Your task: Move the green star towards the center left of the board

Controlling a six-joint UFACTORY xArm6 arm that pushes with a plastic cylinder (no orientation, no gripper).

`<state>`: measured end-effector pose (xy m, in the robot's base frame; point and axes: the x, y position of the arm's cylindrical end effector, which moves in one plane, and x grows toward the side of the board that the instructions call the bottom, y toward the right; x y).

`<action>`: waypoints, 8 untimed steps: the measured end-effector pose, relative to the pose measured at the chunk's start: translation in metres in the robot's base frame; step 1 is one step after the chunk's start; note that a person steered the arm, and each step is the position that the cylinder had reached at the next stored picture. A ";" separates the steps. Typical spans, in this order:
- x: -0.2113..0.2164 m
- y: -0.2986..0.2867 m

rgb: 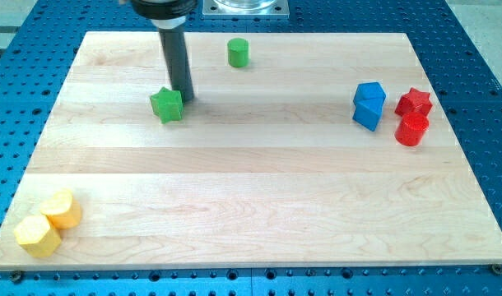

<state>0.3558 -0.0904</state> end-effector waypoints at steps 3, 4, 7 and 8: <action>0.053 -0.029; 0.053 -0.081; 0.067 -0.042; 0.065 0.006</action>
<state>0.4205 -0.0840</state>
